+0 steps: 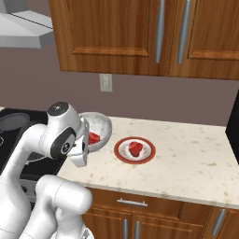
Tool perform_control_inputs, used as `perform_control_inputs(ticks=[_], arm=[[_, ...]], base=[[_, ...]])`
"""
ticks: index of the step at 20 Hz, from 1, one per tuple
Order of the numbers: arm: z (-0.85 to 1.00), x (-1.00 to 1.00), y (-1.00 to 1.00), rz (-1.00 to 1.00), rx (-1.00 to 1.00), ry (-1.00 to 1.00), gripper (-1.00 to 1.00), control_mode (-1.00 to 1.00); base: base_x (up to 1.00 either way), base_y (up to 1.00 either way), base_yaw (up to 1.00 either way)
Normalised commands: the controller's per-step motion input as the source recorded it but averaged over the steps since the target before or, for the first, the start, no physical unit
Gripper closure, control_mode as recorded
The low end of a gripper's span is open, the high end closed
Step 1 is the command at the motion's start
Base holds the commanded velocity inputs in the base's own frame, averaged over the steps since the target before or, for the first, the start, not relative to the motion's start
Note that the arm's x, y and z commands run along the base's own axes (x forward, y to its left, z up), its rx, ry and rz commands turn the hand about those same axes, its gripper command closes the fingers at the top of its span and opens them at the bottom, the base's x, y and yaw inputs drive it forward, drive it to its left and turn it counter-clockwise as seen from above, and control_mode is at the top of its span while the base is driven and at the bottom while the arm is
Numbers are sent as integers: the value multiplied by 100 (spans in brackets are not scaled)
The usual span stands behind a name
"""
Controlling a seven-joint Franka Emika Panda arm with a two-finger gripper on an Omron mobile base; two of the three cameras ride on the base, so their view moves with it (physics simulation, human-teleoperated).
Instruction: Place one of the steaks on the plate and the other in the bowl. Then place the bowl in the fridge.
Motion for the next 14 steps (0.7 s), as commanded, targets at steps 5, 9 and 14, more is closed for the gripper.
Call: perform_control_inputs(ticks=[5,9,14], arm=[[61,-64,0,-1,1,0,100,-100],[57,-67,0,-8,0,0,100,-100],[52,-76,0,-11,0,0,100,-100]], base=[[0,0,0],[0,0,0],[0,0,0]])
